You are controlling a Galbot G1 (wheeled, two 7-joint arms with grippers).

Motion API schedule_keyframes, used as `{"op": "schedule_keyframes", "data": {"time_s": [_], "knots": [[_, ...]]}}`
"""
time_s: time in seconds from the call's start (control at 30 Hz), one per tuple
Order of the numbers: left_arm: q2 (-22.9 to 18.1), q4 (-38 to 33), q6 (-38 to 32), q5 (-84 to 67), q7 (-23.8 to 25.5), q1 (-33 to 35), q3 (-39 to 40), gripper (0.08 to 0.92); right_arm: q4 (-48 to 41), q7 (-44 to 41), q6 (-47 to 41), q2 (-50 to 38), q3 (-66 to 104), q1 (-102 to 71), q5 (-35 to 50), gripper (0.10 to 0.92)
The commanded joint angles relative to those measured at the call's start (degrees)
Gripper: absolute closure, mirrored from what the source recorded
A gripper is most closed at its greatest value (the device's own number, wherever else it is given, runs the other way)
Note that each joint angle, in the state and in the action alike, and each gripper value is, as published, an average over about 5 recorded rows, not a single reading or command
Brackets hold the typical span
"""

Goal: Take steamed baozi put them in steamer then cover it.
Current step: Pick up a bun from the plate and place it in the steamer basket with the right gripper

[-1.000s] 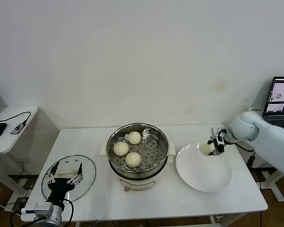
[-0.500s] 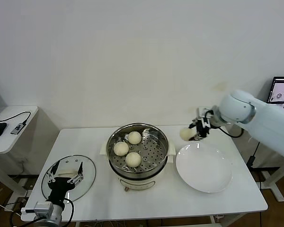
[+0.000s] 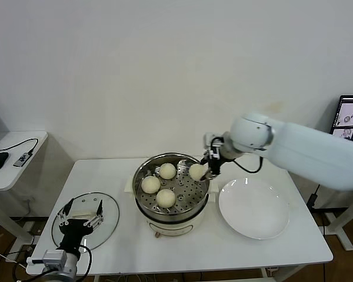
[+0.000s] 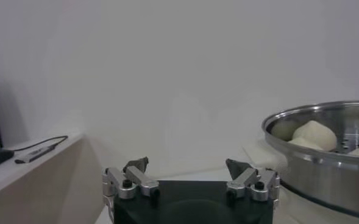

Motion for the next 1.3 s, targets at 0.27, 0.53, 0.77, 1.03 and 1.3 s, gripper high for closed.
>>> {"op": "schedule_keyframes", "data": {"time_s": [0.27, 0.53, 0.77, 1.03, 1.3], "knots": [[1.6, 0.8, -0.2, -0.4, 0.0, -0.5, -1.0, 0.177, -8.4, 4.7, -2.1, 9.2, -4.1, -2.5, 1.0, 0.508], [2.0, 0.5, -0.1, -0.7, 0.0, -0.7, -1.5, 0.177, -11.4, 4.4, -2.1, 11.6, -3.7, -2.8, 0.4, 0.508], [2.2, 0.5, -0.2, -0.7, 0.0, -0.8, -2.2, 0.177, -12.6, 4.1, -2.1, 13.3, -4.3, -3.7, -0.3, 0.504], [1.8, 0.5, -0.2, -0.8, 0.1, -0.9, -2.0, 0.177, -13.7, 3.6, -2.0, 15.0, -4.4, -3.7, -1.9, 0.465], [2.1, 0.7, -0.2, -1.6, 0.1, -1.0, -2.5, 0.177, -10.5, -0.1, -2.0, 11.6, -3.3, -1.5, -3.0, 0.247]]}}
